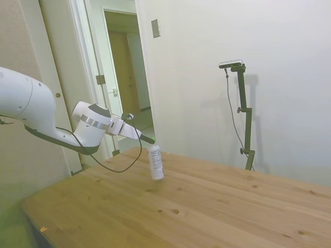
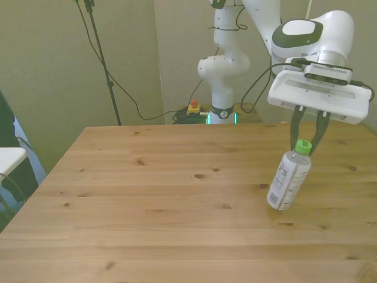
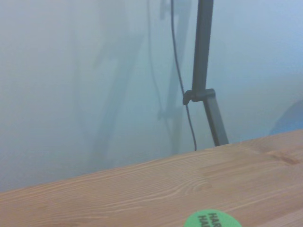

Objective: Stand the water bottle

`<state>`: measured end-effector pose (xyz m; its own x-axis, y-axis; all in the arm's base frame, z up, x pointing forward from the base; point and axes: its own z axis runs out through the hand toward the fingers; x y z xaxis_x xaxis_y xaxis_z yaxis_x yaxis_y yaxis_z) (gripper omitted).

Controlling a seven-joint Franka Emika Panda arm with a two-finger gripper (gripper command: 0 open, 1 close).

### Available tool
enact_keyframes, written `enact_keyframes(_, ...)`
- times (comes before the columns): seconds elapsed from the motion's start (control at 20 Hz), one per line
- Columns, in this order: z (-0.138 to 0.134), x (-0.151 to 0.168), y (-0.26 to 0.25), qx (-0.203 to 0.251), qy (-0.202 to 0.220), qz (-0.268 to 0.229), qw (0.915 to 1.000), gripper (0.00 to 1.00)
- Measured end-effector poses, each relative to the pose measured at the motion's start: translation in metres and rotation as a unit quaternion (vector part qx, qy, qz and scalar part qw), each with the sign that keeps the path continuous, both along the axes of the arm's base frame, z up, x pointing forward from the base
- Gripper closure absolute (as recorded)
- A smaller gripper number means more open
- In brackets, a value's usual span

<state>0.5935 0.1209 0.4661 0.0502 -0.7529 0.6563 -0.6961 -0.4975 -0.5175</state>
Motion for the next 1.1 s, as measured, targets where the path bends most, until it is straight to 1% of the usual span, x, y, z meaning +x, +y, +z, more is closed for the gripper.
enact_keyframes(0.15, -0.016, -0.012, -0.006, 0.002, -0.005, -0.011, 0.9999, 1.0)
enact_keyframes(0.25, -0.018, -0.015, -0.009, 0.005, -0.012, -0.014, 0.9998, 1.0)
enact_keyframes(0.3, -0.019, -0.017, -0.009, 0.007, -0.014, -0.014, 0.9998, 0.0)
enact_keyframes(0.9, -0.02, -0.031, -0.014, 0.017, -0.012, 0.0, 0.9998, 0.0)
enact_keyframes(1.1, -0.019, -0.033, -0.018, 0.029, -0.01, 0.002, 0.9995, 0.0)
